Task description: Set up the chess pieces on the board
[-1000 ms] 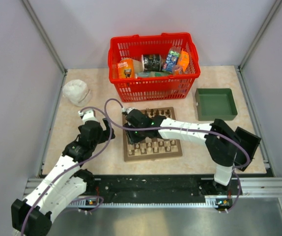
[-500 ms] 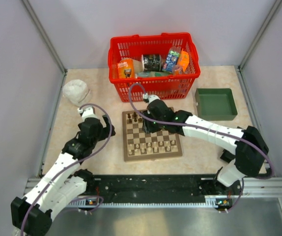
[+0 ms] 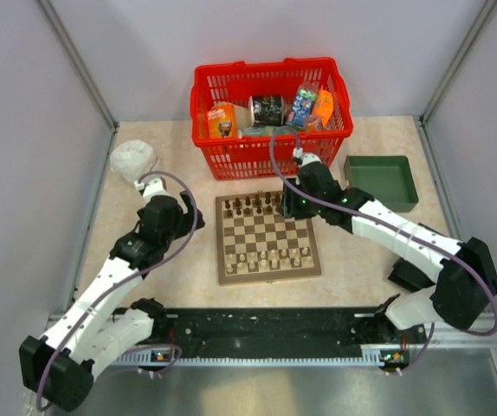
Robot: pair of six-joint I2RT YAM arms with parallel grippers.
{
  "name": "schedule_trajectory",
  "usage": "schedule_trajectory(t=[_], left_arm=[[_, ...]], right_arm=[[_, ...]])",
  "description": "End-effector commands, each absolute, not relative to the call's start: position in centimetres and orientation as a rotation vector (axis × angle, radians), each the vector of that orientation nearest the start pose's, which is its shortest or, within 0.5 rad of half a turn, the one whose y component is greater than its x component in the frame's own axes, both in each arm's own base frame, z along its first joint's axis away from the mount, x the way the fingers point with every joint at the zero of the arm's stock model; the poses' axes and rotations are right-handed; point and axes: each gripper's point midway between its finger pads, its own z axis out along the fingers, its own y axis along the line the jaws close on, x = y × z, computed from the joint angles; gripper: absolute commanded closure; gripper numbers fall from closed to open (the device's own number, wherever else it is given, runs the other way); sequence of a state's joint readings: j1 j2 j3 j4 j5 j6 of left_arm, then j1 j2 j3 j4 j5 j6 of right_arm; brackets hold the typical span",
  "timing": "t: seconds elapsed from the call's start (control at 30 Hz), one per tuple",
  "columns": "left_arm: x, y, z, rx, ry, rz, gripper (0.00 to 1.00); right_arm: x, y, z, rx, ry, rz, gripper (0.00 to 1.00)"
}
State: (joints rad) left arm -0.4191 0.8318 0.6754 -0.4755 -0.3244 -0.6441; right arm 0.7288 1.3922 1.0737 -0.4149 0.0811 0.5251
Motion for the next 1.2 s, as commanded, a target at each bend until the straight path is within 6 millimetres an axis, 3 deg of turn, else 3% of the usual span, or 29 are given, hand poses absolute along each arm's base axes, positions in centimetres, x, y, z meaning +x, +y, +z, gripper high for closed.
schedule_trajectory(t=[0.0, 0.13, 0.2, 0.33, 0.4, 0.47, 0.77, 1.17], left_arm=[[28.2, -8.6, 18.7, -0.469, 2.072, -0.278, 0.01], [29.6, -9.0, 19.5, -0.471, 2.068, -0.28, 0.01], [30.2, -9.1, 19.8, -0.464, 2.074, -0.266, 0.01], [31.6, -9.5, 20.4, -0.442, 2.097, -0.259, 0.01], [32.2, -10.0, 20.4, -0.424, 2.107, -0.278, 0.01], [32.7, -10.3, 20.3, -0.415, 2.115, -0.297, 0.01], [34.6, -12.4, 17.6, -0.361, 2.212, -0.373, 0.04], [36.1, -13.7, 13.8, -0.281, 2.336, -0.348, 0.06]], right_arm=[[29.3, 25.6, 17.8, -0.142, 2.313, 0.573, 0.56], [29.9, 25.2, 17.3, -0.111, 2.336, 0.561, 0.55], [30.2, 25.2, 17.3, -0.096, 2.346, 0.563, 0.48], [30.9, 24.8, 17.4, -0.066, 2.351, 0.564, 0.47], [31.6, 24.3, 17.4, -0.042, 2.357, 0.551, 0.39], [32.3, 24.1, 17.5, -0.03, 2.356, 0.547, 0.38], [34.6, 22.9, 16.8, 0.008, 2.381, 0.508, 0.38], [35.7, 22.5, 15.1, 0.027, 2.432, 0.512, 0.39]])
